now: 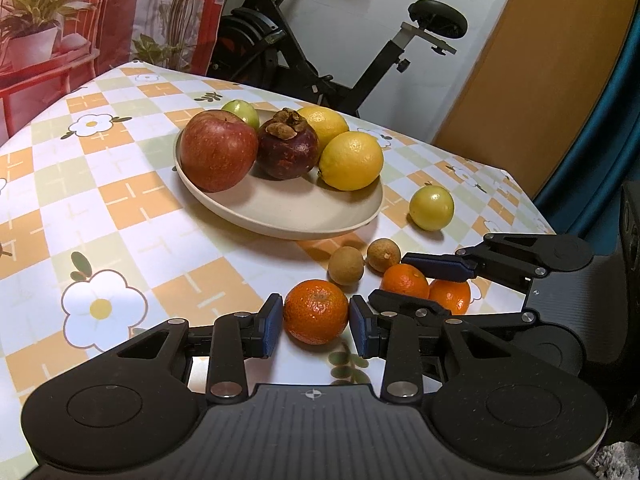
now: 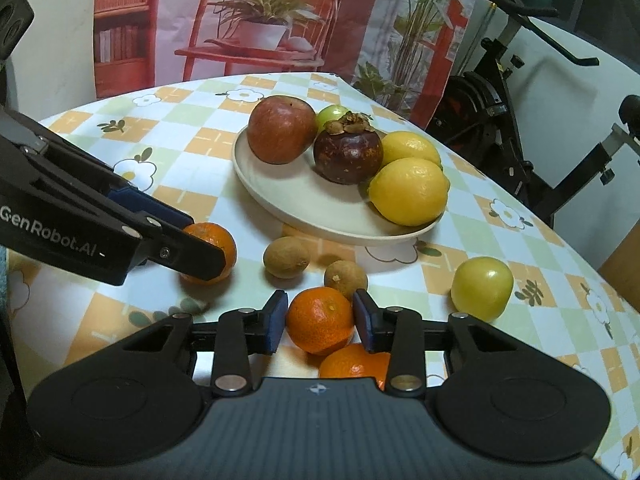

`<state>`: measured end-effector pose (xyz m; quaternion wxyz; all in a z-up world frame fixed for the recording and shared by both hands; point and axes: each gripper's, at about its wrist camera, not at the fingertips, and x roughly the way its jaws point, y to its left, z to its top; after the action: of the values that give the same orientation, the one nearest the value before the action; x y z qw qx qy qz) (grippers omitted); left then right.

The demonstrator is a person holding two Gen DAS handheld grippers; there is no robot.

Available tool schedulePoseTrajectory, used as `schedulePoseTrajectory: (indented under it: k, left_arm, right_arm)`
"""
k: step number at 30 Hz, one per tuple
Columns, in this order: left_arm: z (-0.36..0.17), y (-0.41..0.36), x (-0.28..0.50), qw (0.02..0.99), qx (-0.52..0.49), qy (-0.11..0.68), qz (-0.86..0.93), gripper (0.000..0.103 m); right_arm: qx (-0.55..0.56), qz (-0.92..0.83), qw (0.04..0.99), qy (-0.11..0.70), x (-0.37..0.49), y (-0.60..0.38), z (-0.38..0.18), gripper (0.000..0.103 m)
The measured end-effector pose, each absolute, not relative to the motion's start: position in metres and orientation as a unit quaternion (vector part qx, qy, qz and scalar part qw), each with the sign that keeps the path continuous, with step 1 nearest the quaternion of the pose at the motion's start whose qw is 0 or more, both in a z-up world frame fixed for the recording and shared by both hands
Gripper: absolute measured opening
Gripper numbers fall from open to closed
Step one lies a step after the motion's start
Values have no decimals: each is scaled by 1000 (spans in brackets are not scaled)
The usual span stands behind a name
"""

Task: Organize fruits
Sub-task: 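Grasp a small mandarin with the left gripper while the right gripper grasps another mandarin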

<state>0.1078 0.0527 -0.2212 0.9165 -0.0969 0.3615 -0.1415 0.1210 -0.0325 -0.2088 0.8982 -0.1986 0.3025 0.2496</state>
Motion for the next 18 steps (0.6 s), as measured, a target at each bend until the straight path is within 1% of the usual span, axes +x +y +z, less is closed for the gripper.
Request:
schedulePoseTrajectory:
  k: [18]
  left_arm:
    - [-218,52,105,921,-89,353,-138,38]
  right_arm:
    - [-151,245,915,284,110,-40,-204,38]
